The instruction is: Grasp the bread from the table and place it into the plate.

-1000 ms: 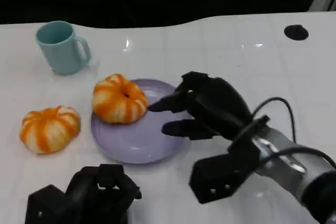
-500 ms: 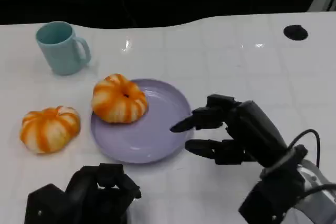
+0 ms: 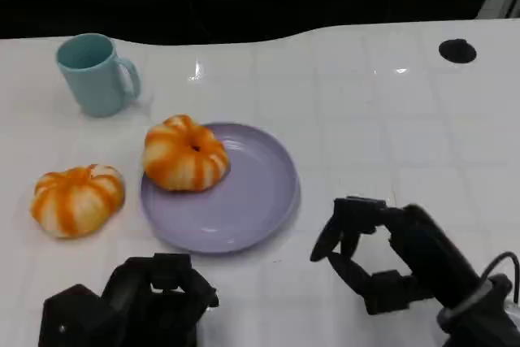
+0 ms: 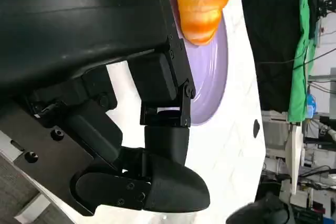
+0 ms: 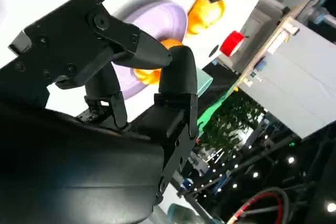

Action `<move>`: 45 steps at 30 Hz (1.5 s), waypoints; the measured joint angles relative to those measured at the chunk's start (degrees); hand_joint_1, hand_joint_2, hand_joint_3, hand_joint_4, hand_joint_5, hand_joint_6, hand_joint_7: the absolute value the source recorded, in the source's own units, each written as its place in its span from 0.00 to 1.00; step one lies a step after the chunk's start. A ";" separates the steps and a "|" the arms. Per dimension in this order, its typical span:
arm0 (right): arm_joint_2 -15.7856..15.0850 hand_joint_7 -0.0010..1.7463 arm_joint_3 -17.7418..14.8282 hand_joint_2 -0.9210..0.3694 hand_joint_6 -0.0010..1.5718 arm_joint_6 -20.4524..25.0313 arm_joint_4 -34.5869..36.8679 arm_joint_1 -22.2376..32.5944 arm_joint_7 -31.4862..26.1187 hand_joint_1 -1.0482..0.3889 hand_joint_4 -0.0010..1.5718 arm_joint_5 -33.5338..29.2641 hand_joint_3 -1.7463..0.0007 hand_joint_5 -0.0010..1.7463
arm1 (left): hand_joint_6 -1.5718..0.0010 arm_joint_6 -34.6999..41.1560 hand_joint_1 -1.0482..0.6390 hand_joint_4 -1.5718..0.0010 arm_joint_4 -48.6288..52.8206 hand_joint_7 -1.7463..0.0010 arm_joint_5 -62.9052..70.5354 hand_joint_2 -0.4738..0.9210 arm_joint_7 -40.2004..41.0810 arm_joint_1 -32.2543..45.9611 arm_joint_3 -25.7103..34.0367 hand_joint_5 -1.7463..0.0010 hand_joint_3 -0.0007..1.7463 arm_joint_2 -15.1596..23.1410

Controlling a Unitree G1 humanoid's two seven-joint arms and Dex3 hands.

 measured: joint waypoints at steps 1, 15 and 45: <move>0.00 0.83 -0.42 0.37 0.47 0.38 -0.76 1.02 1.01 0.55 0.46 1.07 0.28 1.00 | 0.12 0.00 0.00 0.00 0.00 0.50 -0.04 0.74 0.00 0.00 0.00 0.29 0.37 0.00; 0.09 0.87 -4.65 0.30 0.44 2.76 -5.78 9.99 7.93 0.51 0.48 7.70 0.32 1.00 | 0.12 0.18 0.00 0.00 -0.10 0.50 -0.13 0.73 -0.03 0.00 0.00 0.30 0.37 0.00; 4.49 0.89 -8.37 0.23 0.42 2.66 -0.95 11.99 11.40 0.47 0.46 10.91 0.45 1.00 | 0.11 0.20 0.00 0.00 -0.11 0.51 -1.29 0.73 -0.57 0.11 0.83 0.29 0.39 0.97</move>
